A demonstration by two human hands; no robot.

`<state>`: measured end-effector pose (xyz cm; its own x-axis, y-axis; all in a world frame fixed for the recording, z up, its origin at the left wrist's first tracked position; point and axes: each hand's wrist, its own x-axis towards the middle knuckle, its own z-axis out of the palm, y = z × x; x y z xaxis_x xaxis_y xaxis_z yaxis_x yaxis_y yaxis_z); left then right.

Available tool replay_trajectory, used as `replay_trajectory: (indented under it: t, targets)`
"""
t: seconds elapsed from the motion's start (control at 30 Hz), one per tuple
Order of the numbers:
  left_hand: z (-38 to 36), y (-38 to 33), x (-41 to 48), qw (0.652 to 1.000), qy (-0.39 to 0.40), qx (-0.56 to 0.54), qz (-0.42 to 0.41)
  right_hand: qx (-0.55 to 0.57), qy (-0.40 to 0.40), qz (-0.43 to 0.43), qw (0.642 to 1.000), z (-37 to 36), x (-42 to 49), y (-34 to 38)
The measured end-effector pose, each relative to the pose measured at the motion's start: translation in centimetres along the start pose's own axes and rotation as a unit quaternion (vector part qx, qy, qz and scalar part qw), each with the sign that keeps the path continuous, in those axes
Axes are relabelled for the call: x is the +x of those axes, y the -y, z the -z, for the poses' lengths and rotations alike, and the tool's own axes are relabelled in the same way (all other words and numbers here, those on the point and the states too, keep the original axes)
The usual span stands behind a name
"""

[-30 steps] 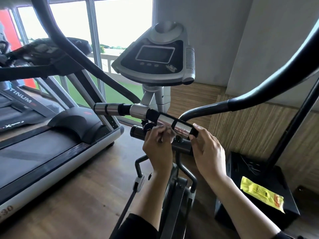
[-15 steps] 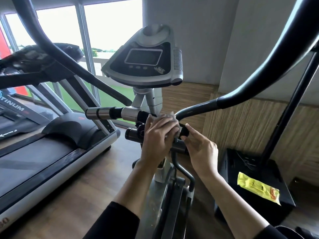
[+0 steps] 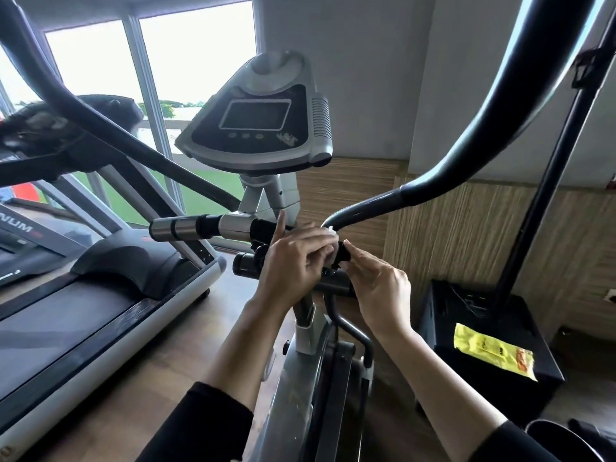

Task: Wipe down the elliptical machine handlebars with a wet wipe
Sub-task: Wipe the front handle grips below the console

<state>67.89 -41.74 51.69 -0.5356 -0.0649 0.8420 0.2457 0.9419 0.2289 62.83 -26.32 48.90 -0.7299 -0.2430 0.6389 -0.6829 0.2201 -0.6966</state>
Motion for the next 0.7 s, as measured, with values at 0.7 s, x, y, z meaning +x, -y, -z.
replay_trajectory:
  t: [0.7]
  targets:
    - [-4.0, -2.1, -4.2, 0.933, -0.301, 0.008, 0.196, -0.016, 0.023, 0.037, 0.999, 0.2, 0.2, -0.3]
